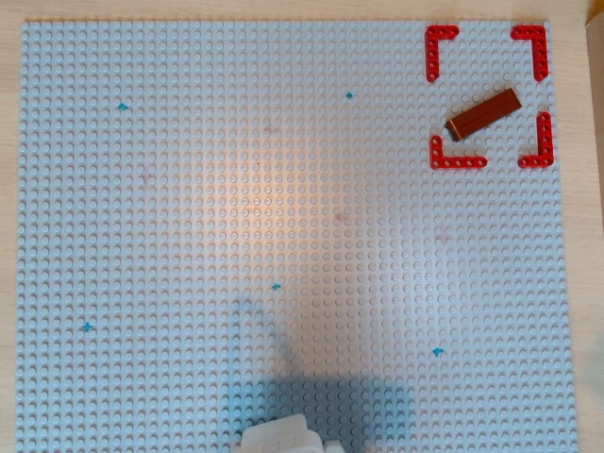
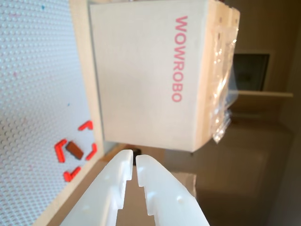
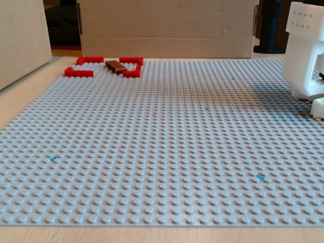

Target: Grab and store lego

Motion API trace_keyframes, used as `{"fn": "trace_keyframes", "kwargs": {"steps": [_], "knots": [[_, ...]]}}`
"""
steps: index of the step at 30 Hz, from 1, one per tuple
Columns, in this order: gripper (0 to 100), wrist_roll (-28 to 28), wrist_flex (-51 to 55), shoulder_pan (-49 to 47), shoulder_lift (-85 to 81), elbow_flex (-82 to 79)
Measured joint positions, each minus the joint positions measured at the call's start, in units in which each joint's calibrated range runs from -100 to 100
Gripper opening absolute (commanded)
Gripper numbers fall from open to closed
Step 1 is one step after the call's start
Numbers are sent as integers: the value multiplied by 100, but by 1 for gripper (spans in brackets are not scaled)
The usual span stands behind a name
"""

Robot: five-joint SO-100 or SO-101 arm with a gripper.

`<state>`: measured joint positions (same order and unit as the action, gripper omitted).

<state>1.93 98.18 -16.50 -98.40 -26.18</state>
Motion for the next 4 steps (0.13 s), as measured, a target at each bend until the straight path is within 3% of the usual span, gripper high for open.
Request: {"fn": "trace_keyframes", "kwargs": {"steps": [4], "knots": [[1, 0, 0, 0, 0, 0]]}}
